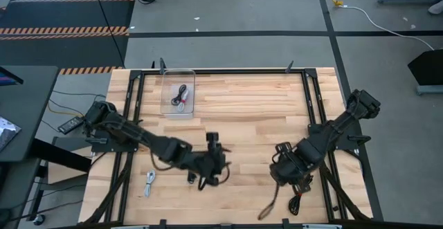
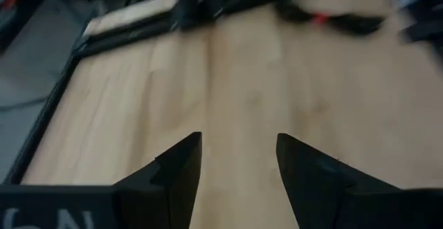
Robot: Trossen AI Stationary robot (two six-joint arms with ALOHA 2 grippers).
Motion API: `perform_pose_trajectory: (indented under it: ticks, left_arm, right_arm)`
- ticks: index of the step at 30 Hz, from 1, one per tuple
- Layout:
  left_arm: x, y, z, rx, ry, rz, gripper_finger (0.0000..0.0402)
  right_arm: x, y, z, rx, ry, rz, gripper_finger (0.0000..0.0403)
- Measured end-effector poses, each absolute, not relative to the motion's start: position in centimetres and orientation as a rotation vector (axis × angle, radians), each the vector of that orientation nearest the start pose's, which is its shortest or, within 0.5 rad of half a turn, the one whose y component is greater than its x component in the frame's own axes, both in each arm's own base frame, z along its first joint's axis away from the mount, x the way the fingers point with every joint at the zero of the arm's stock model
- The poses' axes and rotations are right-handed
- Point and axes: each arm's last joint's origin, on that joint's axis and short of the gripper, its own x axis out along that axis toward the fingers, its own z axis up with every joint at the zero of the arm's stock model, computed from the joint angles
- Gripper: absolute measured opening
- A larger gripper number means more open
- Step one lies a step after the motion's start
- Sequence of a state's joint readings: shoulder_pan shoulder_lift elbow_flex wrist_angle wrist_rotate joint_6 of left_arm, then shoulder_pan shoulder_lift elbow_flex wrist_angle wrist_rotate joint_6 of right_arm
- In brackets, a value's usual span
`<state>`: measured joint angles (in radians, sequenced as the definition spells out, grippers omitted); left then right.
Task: Pick and place USB-C Cables
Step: Put the bottom black charger cable into the transparent bin
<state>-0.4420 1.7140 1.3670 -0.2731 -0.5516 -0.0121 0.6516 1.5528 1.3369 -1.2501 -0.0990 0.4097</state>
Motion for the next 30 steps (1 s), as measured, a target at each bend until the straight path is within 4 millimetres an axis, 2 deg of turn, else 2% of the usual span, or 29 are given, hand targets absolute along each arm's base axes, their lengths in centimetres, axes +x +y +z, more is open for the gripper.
perform_pose_trajectory:
  ticks: [4, 11, 21, 30]
  left_arm:
    - [34.9, -16.4, 28.6, 0.282, 0.512, 0.072, 0.0194]
    - [34.8, -16.7, 28.6, 0.24, 0.513, 0.069, 0.0194]
    - [33.6, -19.2, 28.7, 0.24, 0.496, -0.016, 0.0187]
    - [32.2, -21.5, 28.7, 0.237, 0.488, -0.079, 0.0185]
  right_arm:
    - [20.7, 18.7, 27.8, -0.082, 1.511, 0.318, 0.0191]
    - [19.4, 21.0, 27.5, 0.01, 1.479, 0.304, 0.0189]
    - [17.1, 22.0, 22.9, 0.001, 1.529, 0.282, 0.0191]
    - [15.4, 22.4, 19.9, 0.003, 1.554, 0.319, 0.0194]
